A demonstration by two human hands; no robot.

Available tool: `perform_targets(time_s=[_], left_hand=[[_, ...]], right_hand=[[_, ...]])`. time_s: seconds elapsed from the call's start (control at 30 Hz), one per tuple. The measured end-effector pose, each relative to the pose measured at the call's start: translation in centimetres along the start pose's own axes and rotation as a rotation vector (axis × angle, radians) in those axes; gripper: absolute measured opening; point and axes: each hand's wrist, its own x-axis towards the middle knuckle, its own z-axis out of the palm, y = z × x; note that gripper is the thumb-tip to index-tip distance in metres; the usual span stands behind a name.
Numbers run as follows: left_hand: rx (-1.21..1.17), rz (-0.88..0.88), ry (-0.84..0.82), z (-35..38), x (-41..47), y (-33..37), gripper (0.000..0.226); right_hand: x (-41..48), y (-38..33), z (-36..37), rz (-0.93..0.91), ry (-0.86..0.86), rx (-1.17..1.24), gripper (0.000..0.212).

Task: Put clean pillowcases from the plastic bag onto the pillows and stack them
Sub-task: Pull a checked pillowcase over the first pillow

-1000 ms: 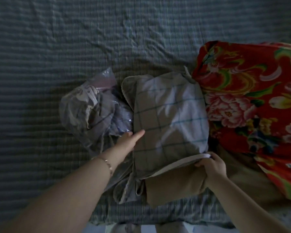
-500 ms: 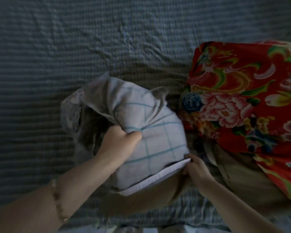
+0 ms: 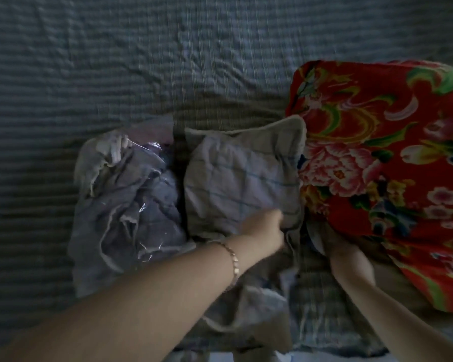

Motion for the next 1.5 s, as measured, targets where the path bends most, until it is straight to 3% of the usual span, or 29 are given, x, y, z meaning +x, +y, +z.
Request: perform_targets(time_s=[0.07,0.13,0.2,0.3,0.4,0.53,0.63,0.77,0.8,0.93,1.03,1.17,1.27,1.33,1.4,1.5], left_hand=[[0.100,-0.032,0.327,-0.6,0.5,-3.8,0.031],[0.192,-0.081,0.472,-1.1,0.7,-7.7,0.035],[0.206,-0.200,0.390,-1.1,1.4,-10.6,0.040],[0.268,-0.204,0.311,-0.4,2.8,-12.5,0.035],[0.100,-0.145,0.402,-0.5,3.3,-13.4,0.018],[-0.064,-0.095,0.434,-1.2,2.1,-14.8,0.017],[-0.069,0.023,0.392,-1.8,0.4,-15.4,0.019],[0.171,0.315,0.119,1.1,-2.2,-14.1,0.021],[0.222,0.325,0.125,1.9,-2.3,-13.9,0.020],[0.262,0.013,0.309,0.0,0.4,-14.4,0.026],[0.387,0.095,0.255,-0.6,1.9,-15.9,0.024],[0.466,0.251,0.192,-0.7,1.2,-17.4,0.014],[0.499,0.336,0.030,-1.3,-1.1,-18.4,0.009],[0.680,0.193,-0.247,-2.2,-2.5,-18.3,0.007],[0.726,-0.070,-0.388,-2.3,-2.4,-17.2,0.021],[0.607,-0.218,-0.277,-1.2,-1.1,-13.3,0.025]], right_hand=[[0.4,-0.8,-1.0,-0.190,0.162,-0.032,0.023],[0.6,-3.4,-0.4,-0.434,0.136,-0.099,0.019],[1.4,-5.9,1.4,-0.671,0.030,-0.269,0.035],[2.6,-8.0,4.6,-0.735,-0.033,-0.598,0.054],[3.0,-7.7,6.4,-0.784,0.068,-0.750,0.033],[4.1,-6.2,6.7,-0.858,0.074,-0.722,0.017],[4.1,-5.8,5.8,-0.975,0.060,-0.731,0.028],[3.1,-3.6,5.3,-0.879,-0.123,-0.789,0.012],[2.8,-2.9,5.3,-0.883,-0.113,-0.833,0.009],[1.8,-1.9,6.3,-0.644,-0.095,-0.790,0.024],[0.2,-2.4,7.2,-0.649,0.009,-0.608,0.029],[-2.0,-2.8,9.0,-0.697,-0.160,-0.632,0.066],[-1.1,-2.6,9.4,-0.693,-0.177,-0.713,0.052],[-0.9,-2.1,9.3,-0.758,-0.229,-0.656,0.040],[-1.7,-0.7,9.2,-0.842,-0.313,-0.559,0.035],[-2.6,1.6,7.7,-0.830,-0.371,-0.510,0.038]])
